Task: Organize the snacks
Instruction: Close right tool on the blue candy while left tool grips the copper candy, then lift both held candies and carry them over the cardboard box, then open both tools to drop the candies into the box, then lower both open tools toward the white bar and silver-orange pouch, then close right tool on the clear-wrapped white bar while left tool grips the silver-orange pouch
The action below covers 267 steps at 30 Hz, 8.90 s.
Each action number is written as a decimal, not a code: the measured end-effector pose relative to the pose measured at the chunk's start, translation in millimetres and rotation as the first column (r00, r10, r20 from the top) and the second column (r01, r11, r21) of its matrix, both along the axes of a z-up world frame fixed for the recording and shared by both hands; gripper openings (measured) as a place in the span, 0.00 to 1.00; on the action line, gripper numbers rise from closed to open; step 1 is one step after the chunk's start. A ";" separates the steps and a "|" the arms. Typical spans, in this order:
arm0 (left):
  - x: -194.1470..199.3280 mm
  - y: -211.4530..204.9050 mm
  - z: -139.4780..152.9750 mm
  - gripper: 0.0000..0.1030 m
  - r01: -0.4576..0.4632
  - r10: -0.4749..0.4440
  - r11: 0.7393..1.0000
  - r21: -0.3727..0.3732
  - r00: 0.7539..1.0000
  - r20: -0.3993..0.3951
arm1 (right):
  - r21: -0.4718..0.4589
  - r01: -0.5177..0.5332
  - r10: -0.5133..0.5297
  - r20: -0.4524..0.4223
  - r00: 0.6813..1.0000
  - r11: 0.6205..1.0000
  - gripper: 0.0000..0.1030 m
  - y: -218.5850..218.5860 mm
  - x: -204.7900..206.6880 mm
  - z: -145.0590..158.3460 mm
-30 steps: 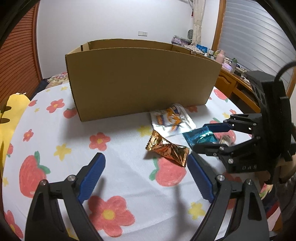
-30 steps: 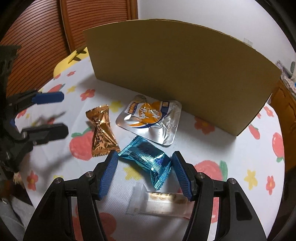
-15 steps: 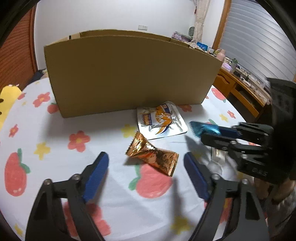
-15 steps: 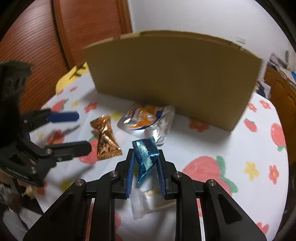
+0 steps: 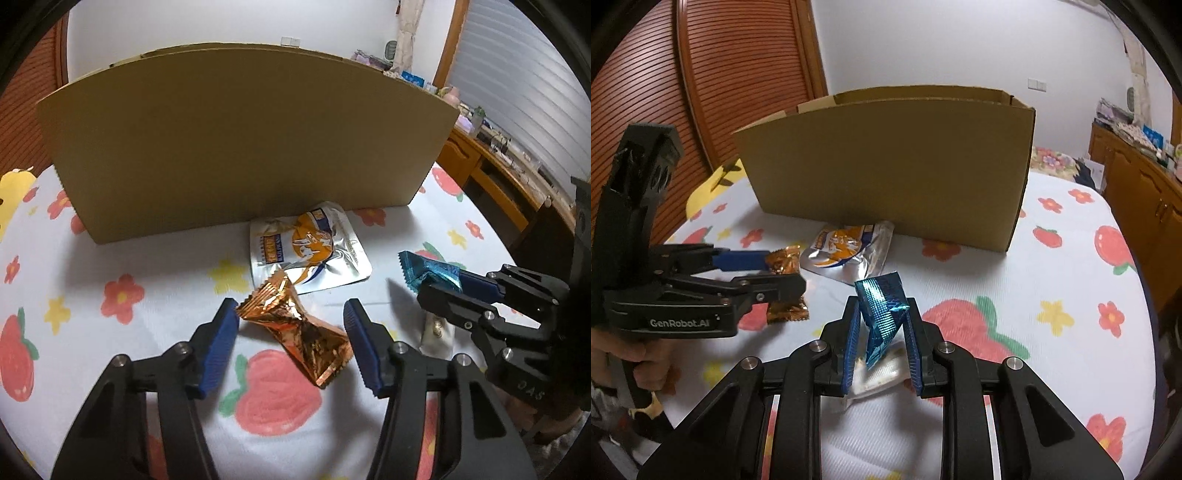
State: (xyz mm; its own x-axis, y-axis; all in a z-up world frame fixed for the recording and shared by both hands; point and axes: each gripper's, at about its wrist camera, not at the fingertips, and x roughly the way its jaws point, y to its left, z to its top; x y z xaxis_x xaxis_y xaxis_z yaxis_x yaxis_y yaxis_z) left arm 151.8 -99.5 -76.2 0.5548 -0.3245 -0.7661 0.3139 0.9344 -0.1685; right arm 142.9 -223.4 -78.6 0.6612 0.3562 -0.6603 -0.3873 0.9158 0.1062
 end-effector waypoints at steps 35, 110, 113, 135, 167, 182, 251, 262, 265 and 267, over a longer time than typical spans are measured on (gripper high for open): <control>-23.3 11.4 17.4 0.24 0.023 -0.027 0.999 0.035 0.992 0.123 | -0.002 0.019 -0.019 0.008 1.000 1.000 0.21 0.9 -2.2 -3.8; 83.7 48.6 101.7 0.24 -0.042 0.023 0.997 0.062 0.963 0.269 | -0.024 0.077 -0.073 0.162 0.984 0.997 0.21 21.4 97.9 103.9; 85.7 49.6 100.3 0.25 -0.043 0.024 0.997 0.064 0.964 0.264 | -0.018 0.076 -0.073 0.143 0.987 0.997 0.21 24.3 101.6 98.0; 74.4 53.9 102.5 0.63 -0.043 0.032 0.999 0.031 0.960 0.279 | -0.002 0.070 -0.069 0.137 0.988 0.998 0.46 28.5 100.2 94.9; -12.9 30.4 51.0 1.00 0.077 -0.083 0.996 0.034 0.954 0.288 | -0.007 0.101 -0.101 0.012 0.995 0.995 0.85 -3.0 -25.9 8.8; -12.1 30.6 35.0 0.99 0.070 -0.078 0.997 0.040 0.966 0.248 | 0.036 0.111 -0.107 -0.110 0.988 0.993 0.54 1.7 -19.4 -12.2; 21.1 -58.8 27.3 0.74 0.474 -0.508 0.821 0.318 0.861 0.029 | -0.063 0.098 -0.103 -0.087 0.991 0.993 0.22 -42.5 -4.4 -16.4; 50.1 -66.3 15.0 0.74 0.527 -0.530 0.807 0.267 0.846 -0.068 | -0.041 0.092 -0.096 -0.091 0.991 0.995 0.22 -44.5 -4.2 -16.7; 57.8 -61.9 12.9 0.74 0.525 -0.513 0.826 0.204 0.851 -0.111 | -0.038 0.090 -0.093 -0.092 0.991 0.995 0.22 -44.7 -4.5 -16.3; 55.9 -57.2 13.7 0.70 0.527 -0.514 0.827 0.195 0.850 -0.116 | -0.035 0.089 -0.092 -0.092 0.991 0.995 0.22 -45.2 -4.5 -16.3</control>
